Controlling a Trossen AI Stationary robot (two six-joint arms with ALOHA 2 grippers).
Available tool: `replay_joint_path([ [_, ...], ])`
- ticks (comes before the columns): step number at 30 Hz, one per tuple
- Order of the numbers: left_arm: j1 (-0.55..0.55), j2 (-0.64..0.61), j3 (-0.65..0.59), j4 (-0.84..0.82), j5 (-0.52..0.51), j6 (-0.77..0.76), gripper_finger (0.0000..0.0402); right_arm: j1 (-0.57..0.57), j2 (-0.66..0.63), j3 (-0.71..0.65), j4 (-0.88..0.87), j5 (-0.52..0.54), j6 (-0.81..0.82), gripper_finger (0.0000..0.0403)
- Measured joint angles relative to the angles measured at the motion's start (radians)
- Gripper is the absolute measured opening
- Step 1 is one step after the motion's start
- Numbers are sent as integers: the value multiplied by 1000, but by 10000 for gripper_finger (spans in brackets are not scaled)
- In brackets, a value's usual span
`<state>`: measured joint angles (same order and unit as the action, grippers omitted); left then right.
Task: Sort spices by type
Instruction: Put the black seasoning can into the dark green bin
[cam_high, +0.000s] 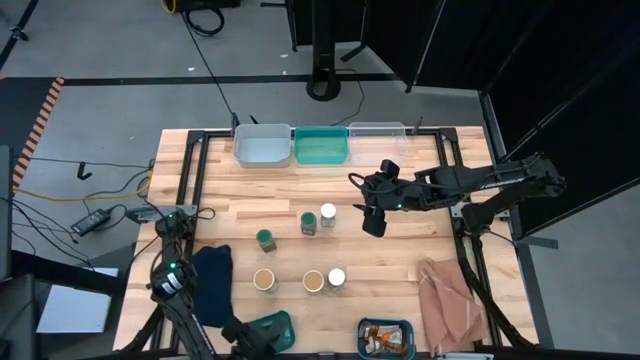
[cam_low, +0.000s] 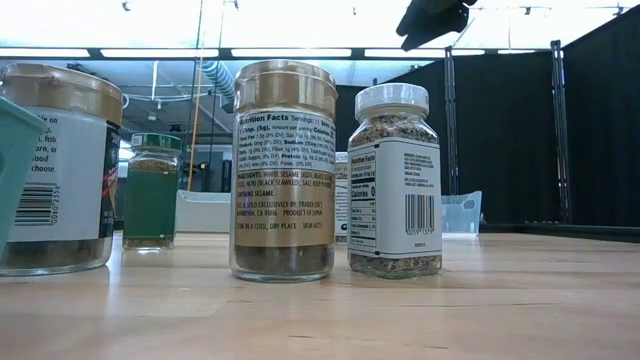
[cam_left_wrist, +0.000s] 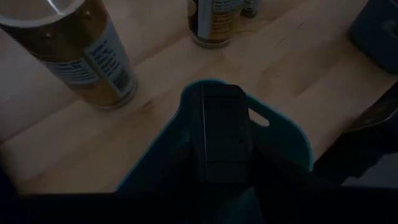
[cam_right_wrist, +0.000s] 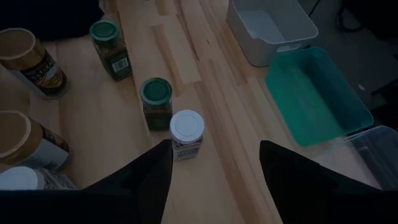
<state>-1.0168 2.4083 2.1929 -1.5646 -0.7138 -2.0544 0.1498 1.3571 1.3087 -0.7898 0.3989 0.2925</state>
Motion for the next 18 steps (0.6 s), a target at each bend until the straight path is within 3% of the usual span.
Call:
replay_joint_path([
  [13,0,20,0,-1,-18,0,132,-2,0,0,3,0,2,248],
  [18,0,20,0,-1,-18,33,152,-3,0,0,3,0,-15,248],
])
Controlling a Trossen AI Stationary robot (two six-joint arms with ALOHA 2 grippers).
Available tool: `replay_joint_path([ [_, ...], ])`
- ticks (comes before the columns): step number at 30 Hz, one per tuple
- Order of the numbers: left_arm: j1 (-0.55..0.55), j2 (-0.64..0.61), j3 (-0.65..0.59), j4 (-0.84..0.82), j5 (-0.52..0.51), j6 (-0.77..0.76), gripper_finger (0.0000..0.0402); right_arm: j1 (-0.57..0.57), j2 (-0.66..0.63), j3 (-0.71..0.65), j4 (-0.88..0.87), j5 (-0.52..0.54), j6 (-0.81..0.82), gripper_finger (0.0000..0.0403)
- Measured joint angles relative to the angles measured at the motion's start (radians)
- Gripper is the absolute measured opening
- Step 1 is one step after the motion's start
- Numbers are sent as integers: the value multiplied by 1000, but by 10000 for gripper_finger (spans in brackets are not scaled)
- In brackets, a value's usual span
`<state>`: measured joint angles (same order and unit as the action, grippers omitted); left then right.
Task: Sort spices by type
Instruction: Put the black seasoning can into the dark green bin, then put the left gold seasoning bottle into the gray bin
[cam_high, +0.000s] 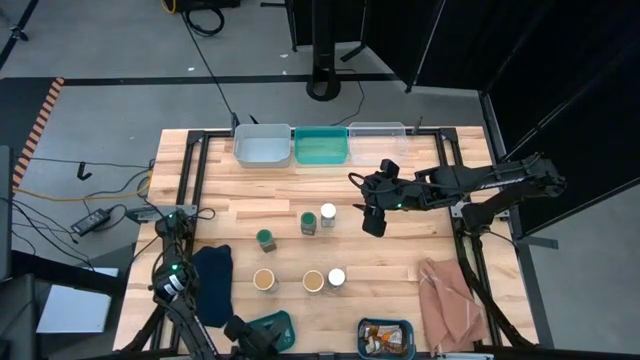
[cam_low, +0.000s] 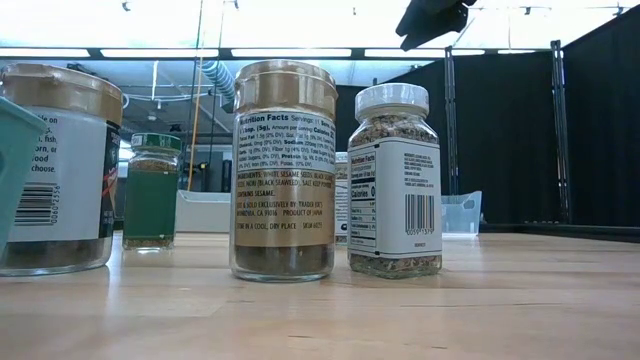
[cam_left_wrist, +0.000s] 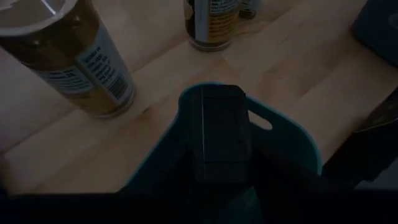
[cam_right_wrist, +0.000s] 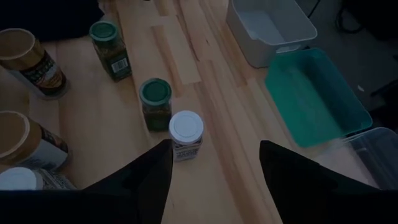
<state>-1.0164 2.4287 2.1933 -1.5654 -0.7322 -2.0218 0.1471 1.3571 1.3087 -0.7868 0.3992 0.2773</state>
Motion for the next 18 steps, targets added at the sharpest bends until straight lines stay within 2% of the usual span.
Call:
replay_joint_path([
  [8,0,0,0,0,1,4,193,0,0,0,0,0,-12,249],
  [18,0,0,39,-7,-9,2,205,0,0,0,10,0,-24,254],
])
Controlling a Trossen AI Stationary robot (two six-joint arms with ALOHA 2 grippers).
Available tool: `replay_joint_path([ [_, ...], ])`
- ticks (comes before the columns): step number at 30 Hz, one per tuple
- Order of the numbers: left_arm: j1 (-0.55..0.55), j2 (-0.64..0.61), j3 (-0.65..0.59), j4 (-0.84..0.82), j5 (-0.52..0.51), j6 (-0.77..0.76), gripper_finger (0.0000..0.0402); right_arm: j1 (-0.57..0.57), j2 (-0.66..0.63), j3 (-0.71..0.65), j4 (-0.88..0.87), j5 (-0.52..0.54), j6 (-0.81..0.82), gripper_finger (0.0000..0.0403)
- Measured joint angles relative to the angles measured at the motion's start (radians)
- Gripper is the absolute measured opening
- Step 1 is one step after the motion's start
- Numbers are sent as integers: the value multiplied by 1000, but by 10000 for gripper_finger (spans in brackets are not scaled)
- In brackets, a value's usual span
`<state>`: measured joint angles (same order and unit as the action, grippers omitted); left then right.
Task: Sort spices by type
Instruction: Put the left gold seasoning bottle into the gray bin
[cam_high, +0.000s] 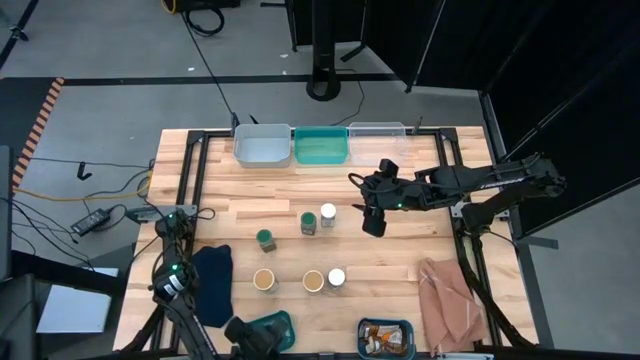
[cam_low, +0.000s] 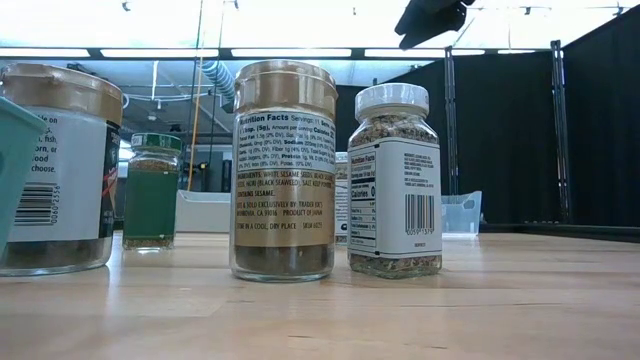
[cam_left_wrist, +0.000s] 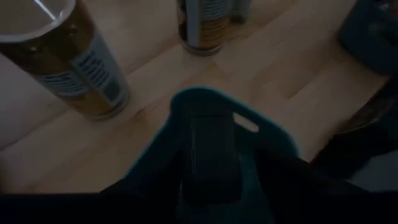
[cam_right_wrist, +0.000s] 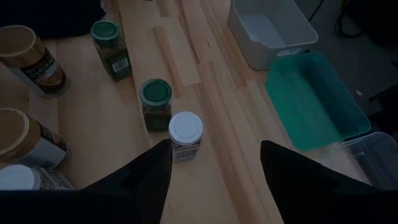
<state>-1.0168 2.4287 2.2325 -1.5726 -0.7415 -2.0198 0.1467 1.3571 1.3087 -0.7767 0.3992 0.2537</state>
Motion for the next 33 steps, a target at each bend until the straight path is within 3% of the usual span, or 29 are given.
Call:
replay_joint_path([
  [8,4,-1,125,4,-36,96,205,0,0,0,55,-3,-26,271],
  [22,37,-158,118,1,-45,170,204,0,0,0,78,-31,-25,271],
  [33,156,-302,118,1,-30,557,204,1,0,0,88,-35,-23,287],
])
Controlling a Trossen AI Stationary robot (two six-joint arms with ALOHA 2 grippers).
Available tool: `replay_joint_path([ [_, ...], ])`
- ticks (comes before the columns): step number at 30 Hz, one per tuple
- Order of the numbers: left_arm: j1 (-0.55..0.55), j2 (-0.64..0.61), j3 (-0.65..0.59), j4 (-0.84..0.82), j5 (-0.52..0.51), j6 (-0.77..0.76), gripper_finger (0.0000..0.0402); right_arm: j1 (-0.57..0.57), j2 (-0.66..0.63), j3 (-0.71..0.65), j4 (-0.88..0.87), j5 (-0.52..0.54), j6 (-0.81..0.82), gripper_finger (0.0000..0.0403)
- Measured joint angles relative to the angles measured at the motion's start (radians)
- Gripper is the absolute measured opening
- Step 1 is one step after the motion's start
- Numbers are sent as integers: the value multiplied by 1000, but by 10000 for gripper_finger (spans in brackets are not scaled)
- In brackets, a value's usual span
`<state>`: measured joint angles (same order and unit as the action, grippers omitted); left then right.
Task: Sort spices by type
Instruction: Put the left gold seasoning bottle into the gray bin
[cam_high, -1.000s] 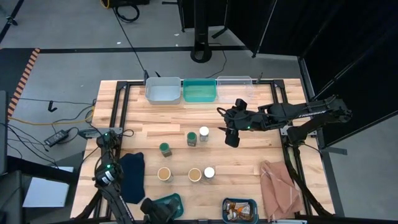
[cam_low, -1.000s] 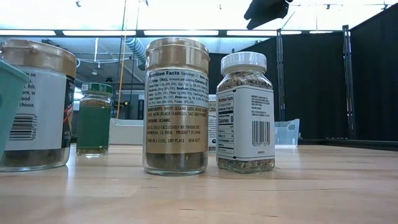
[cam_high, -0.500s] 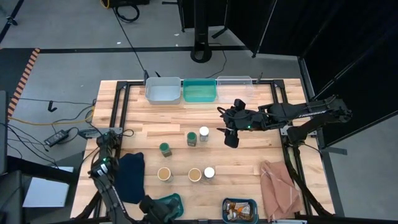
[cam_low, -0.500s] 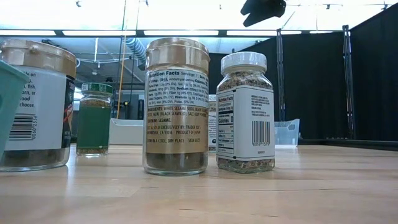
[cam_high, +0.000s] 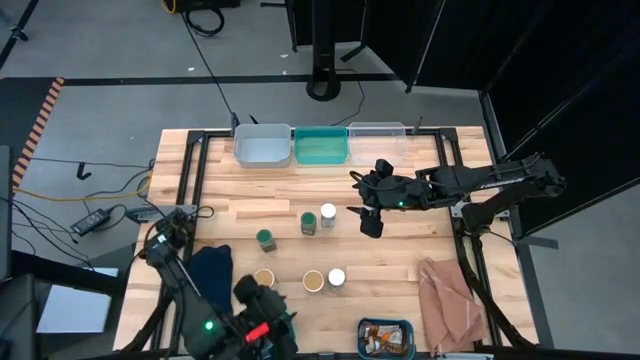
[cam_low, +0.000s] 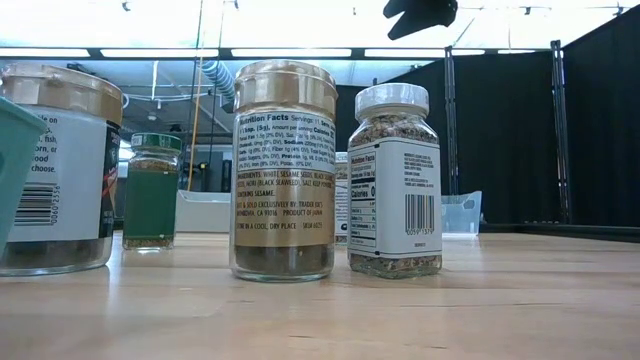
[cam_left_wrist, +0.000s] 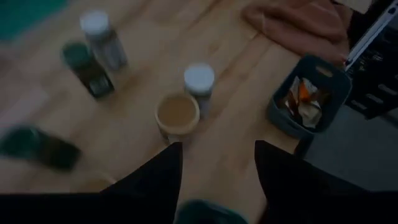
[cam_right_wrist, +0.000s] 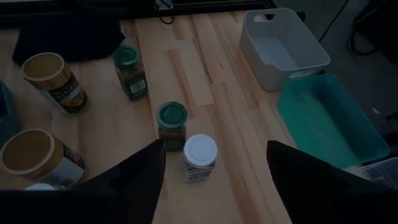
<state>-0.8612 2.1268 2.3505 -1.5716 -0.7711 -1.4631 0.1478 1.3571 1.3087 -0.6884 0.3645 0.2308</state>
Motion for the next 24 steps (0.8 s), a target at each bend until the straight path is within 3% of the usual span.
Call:
replay_joint_path([
  [3,4,-40,-25,5,-2,112,203,3,0,0,0,0,4,289],
  [6,0,-132,-138,1,21,123,202,10,0,0,0,0,4,288],
  [11,-38,-346,-415,1,46,-45,202,21,0,0,0,-1,5,287],
  [17,-63,-565,-712,11,212,-172,202,21,0,0,0,0,5,289],
  [24,-63,-643,-893,212,219,32,202,23,0,0,23,0,18,292],
])
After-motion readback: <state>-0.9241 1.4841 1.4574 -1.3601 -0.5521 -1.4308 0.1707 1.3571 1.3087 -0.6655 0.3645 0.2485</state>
